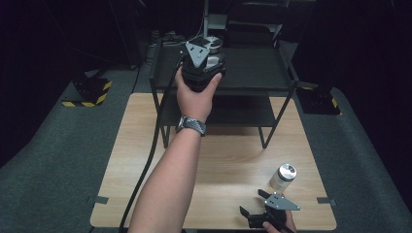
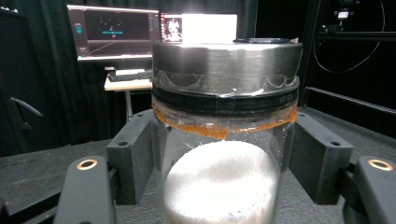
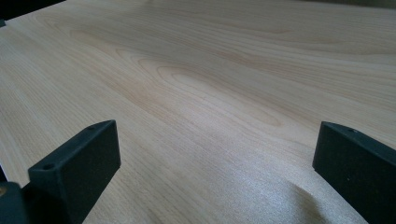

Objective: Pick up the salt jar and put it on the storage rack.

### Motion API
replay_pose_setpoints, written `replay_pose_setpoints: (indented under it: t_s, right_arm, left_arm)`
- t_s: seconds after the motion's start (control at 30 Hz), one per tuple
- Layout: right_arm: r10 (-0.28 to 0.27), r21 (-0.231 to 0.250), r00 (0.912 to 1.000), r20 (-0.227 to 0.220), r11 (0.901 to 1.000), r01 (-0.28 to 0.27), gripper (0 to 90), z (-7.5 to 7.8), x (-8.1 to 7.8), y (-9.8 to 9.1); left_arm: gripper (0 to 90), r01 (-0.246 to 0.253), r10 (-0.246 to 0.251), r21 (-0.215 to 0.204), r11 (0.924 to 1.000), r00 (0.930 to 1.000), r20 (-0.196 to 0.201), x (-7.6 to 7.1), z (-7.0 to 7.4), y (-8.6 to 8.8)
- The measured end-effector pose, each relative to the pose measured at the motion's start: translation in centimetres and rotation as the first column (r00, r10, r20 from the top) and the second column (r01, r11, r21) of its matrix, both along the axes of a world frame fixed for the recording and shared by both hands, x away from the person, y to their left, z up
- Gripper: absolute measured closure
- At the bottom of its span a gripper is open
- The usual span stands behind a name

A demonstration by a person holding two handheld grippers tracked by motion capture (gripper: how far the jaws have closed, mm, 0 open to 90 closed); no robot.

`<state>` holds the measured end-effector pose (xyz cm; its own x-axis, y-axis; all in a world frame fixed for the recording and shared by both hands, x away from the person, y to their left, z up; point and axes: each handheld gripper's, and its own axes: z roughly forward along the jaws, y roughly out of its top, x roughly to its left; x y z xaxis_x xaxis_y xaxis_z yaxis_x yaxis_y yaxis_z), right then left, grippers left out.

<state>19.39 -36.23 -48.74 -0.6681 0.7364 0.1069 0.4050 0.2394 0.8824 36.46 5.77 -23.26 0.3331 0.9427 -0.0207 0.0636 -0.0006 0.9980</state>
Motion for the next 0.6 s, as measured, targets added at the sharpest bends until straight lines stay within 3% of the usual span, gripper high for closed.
replay_pose_setpoints:
  t_s: [0.37,0.5,0.6]
  right_arm:
    - [-0.001,0.004,1.0000,-0.001,1.0000,0.001,0.2,-0.02,0.02,-0.05]
    - [-0.003,0.006,1.0000,-0.001,1.0000,0.003,0.2,-0.04,-0.01,-0.07]
    - [-0.003,0.004,1.0000,-0.001,1.0000,0.003,0.2,-0.03,-0.01,-0.05]
  left_arm:
    - [30.0,0.003,-0.003,-0.012,0.9999,1.0000,-0.004,-0.02,0.09,0.15]
    - [23.3,0.004,-0.004,-0.013,0.9999,1.0000,-0.006,-0.14,0.27,0.44]
    - [6.9,-0.016,0.016,-0.013,0.9998,0.9995,-0.027,-0.15,0.51,0.34]
